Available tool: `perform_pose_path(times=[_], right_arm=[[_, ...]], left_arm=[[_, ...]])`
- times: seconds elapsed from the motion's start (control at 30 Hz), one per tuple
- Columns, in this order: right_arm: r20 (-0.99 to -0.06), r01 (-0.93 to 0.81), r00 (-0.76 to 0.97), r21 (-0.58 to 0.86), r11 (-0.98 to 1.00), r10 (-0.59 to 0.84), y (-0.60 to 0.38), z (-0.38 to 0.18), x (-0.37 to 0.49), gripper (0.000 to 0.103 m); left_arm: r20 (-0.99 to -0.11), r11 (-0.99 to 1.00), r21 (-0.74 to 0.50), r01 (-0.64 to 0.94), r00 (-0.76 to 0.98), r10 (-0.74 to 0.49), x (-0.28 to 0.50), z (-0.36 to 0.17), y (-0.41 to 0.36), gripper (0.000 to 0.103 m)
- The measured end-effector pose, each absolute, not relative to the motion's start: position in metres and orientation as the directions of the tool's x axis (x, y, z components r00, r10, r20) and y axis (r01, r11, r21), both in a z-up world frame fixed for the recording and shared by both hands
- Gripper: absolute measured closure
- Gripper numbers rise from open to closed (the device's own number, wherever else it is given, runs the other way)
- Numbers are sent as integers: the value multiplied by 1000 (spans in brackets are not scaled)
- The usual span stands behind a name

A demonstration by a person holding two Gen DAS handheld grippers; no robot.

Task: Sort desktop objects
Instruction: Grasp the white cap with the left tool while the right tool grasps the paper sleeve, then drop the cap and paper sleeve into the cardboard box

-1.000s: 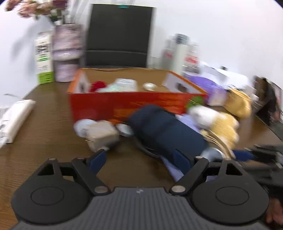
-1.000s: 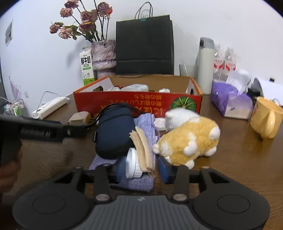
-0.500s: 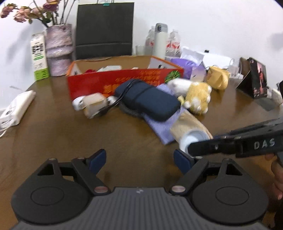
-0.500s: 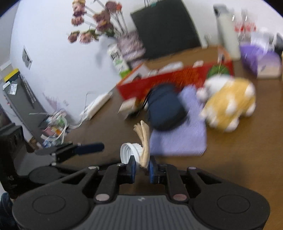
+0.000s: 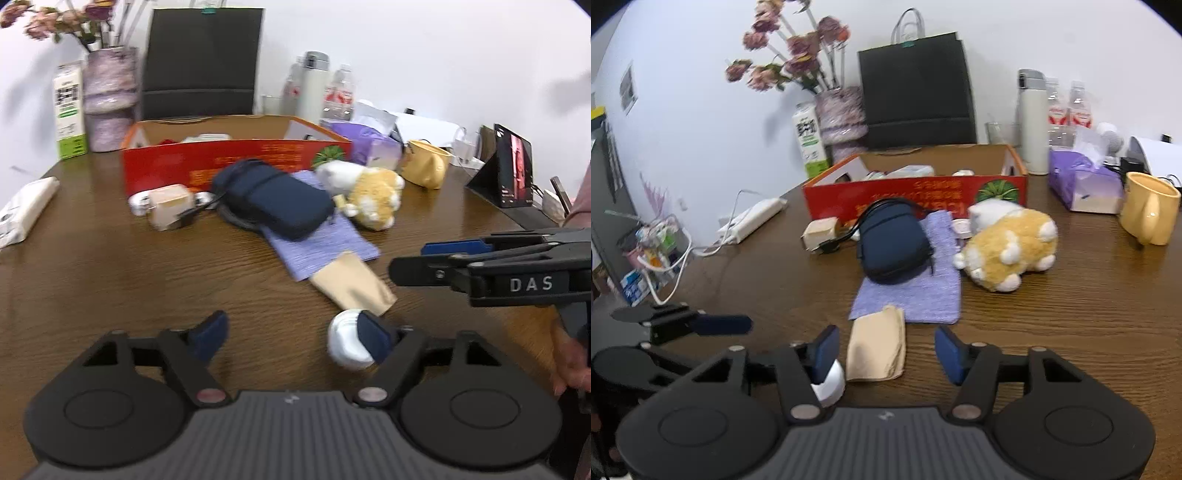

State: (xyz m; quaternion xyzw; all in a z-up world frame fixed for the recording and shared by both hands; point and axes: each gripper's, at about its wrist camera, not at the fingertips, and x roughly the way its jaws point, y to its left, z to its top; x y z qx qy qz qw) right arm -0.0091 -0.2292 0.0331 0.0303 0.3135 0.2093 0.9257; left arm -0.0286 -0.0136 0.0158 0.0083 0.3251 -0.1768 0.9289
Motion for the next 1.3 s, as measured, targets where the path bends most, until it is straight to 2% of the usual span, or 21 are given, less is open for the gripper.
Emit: perform_pose_path(times=[0.1,0.13,0.17,0.2,0.3,0.4,0.47,0.5,0.57,0.6,0.63,0.87,1.03,1.2,1.3], right_arm=[[-583,-350,712,188,918,391,-232,29,-3,48],[-588,-353,708,184,917,390,-230,27,-1,48],[-591,-359,705,179,916,392,-228,24,1,48],[-597,-363,700,176,915,393,-226,21,3,48],[-611,-373,680,188,909,405,-219,14,10,49],[-620,-398,666,175,900,415,-205,10,14,50],[-633,-413,657,152,898,409,-192,5,14,54],[-628,-417,674,110,902,388,-186,5,11,59],[-628,-410,707,10,912,325,-172,3,5,75],[-625,-414,711,2,910,324,-169,4,1,90],[-626,-421,703,19,907,339,-169,5,-1,93],[-567,-409,736,63,910,370,-184,33,-23,94],[-504,-397,763,128,909,405,-200,65,-10,94],[-456,-357,808,123,926,372,-213,104,59,94],[-465,-325,806,169,930,366,-221,124,132,93]], left_arm=[[-652,926,-110,362,676,-342,-16,11,-28,54],[-657,925,-91,369,676,-335,-16,9,-33,67],[-658,927,-60,369,684,-315,-18,9,-37,87],[-655,927,-43,373,690,-308,-21,9,-38,94],[-668,937,-74,342,680,-301,-26,12,-25,95],[-665,967,-33,254,716,-211,-31,15,-10,96],[-665,978,-30,209,726,-175,-32,15,2,96],[-664,983,-32,180,731,-156,-32,16,8,96],[-663,989,-41,144,737,-134,-32,17,18,97],[-660,990,-47,131,740,-129,-33,18,21,97],[-654,991,-51,124,745,-127,-34,19,23,97],[-582,988,-61,140,800,-149,-47,37,25,98],[-555,982,-119,147,810,-188,-25,59,27,98],[-508,981,-117,154,839,-193,54,108,26,98],[-532,976,-154,153,820,-212,132,133,24,98]])
